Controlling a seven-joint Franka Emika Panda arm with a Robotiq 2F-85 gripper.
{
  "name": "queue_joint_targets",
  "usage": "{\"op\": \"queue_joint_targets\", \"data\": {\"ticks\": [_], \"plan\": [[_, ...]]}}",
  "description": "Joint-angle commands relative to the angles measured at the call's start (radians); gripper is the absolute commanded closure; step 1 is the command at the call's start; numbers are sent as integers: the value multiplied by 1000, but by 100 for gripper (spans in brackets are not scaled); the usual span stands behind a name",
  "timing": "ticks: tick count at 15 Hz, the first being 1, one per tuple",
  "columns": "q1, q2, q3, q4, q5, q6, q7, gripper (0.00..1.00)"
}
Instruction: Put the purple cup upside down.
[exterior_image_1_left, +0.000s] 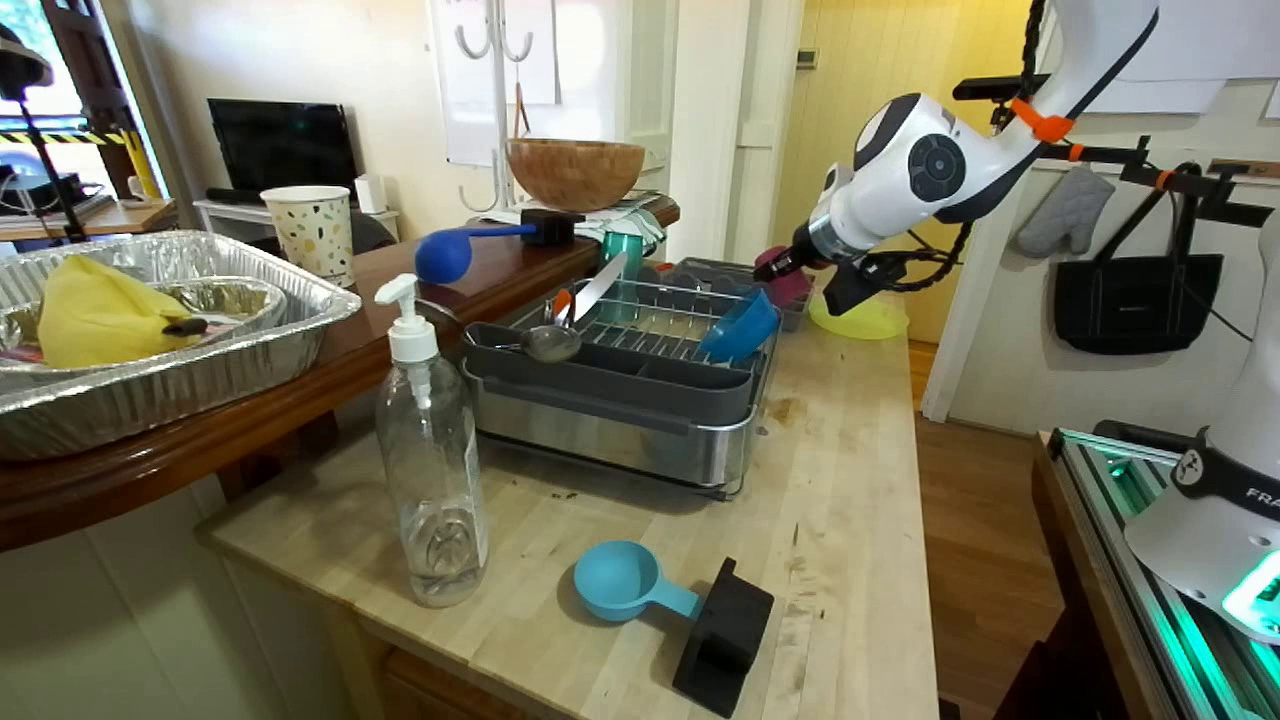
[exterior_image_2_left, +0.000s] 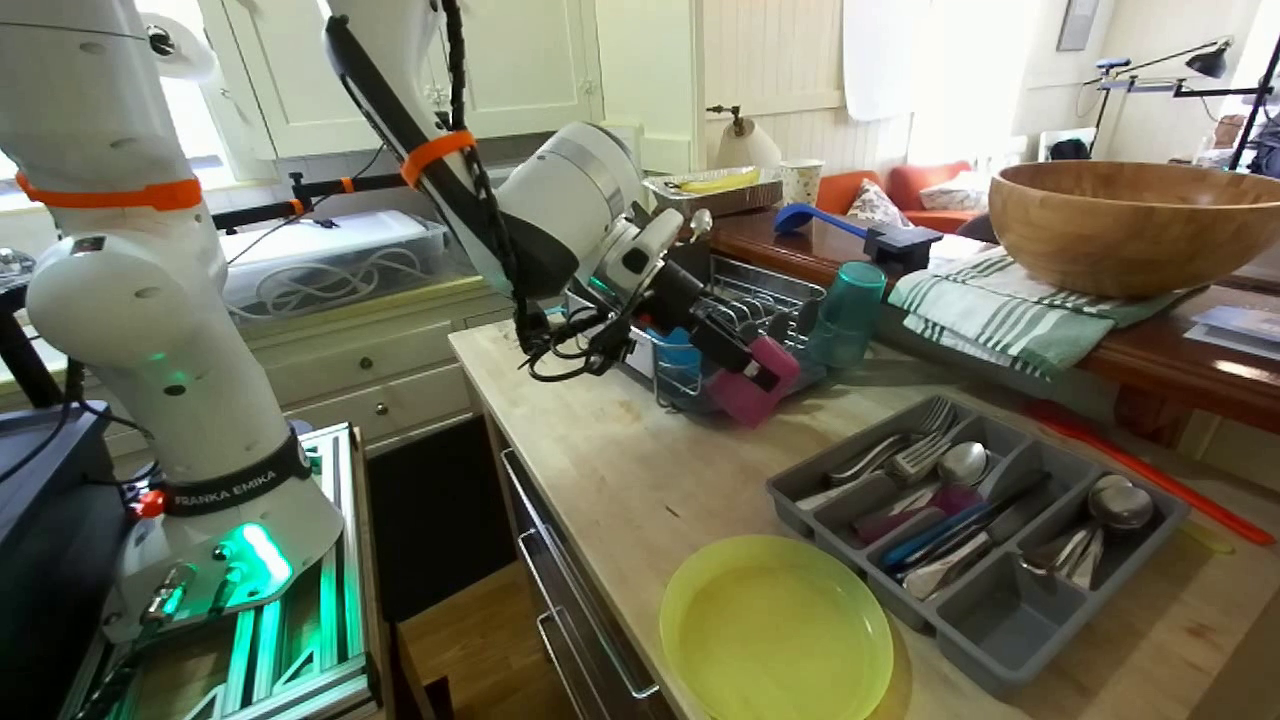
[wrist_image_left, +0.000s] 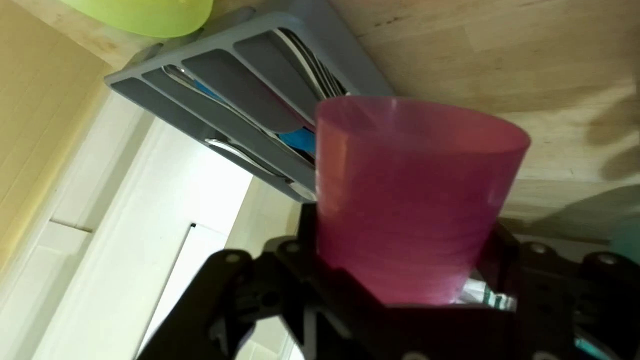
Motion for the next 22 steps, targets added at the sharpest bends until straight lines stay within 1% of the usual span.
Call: {"op": "queue_joint_targets", "data": {"ticks": [1, 5, 8, 12, 13, 14, 15, 17, 22], "plan": [[2, -10, 14, -31, -153, -46, 188, 52], [-3, 16, 15, -35, -246, -43, 319, 52], [-6, 35, 16, -45, -317, -65, 397, 52], [-7, 88, 19, -59, -388, -113, 454, 52], [-104, 81, 135, -66, -324, -135, 398, 52], [-117, 94, 155, -67, -329, -151, 412, 52], [-149, 107, 178, -67, -358, -177, 440, 52], [-184, 114, 222, -73, -347, -223, 437, 52], [-230, 146, 286, -81, -349, -334, 474, 52]]}}
